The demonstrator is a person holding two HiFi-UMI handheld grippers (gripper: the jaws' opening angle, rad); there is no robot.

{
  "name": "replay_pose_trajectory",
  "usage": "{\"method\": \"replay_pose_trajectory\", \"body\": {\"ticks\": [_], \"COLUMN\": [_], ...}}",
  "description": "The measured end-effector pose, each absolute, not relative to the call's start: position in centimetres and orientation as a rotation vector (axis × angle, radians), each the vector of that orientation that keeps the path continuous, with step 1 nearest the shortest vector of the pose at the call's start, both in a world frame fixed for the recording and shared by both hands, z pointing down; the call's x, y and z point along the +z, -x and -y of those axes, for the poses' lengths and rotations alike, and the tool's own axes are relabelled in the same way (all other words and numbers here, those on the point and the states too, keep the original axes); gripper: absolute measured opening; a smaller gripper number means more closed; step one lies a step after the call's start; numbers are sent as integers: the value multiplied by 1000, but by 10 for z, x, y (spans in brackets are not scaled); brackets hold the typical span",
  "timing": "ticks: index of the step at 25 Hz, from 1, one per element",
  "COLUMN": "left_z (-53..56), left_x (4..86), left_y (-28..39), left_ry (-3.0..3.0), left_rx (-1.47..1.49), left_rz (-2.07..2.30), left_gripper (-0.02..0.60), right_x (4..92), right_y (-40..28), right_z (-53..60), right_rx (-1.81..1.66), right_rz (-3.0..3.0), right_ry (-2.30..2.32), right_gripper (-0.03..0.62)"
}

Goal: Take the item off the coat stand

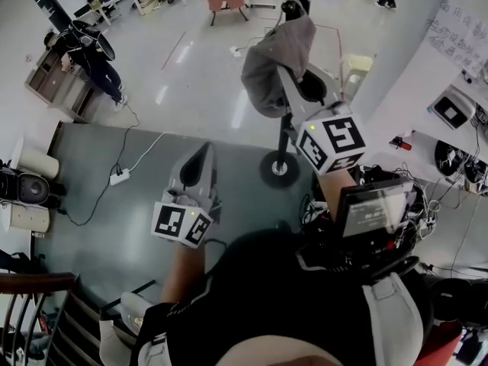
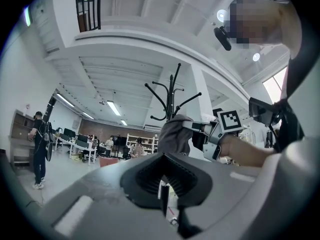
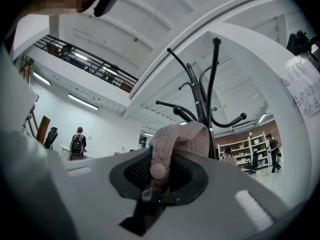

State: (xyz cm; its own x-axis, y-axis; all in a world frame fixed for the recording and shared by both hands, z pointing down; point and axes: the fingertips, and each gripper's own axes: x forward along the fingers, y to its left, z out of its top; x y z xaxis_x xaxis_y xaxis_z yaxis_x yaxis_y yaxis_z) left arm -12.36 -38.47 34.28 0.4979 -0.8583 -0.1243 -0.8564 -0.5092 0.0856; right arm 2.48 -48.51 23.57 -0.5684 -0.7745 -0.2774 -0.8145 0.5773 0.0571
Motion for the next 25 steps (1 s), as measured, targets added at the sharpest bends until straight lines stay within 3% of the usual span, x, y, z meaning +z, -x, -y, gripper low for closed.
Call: {"method": "replay_pose_trajectory", "body": {"ticks": [25], "left_z": [356], "left_x": [341], "left_y": [122], "left_ry": [-2771], "left_rx": [-256], "left_rz": [1429], "left_gripper": [9], "right_x": [201], "right_y": [-28], "right_z": [412], "right_rx": [377], "right_rz": [-2556], "right_ry": [1246], "right_gripper": [54]}}
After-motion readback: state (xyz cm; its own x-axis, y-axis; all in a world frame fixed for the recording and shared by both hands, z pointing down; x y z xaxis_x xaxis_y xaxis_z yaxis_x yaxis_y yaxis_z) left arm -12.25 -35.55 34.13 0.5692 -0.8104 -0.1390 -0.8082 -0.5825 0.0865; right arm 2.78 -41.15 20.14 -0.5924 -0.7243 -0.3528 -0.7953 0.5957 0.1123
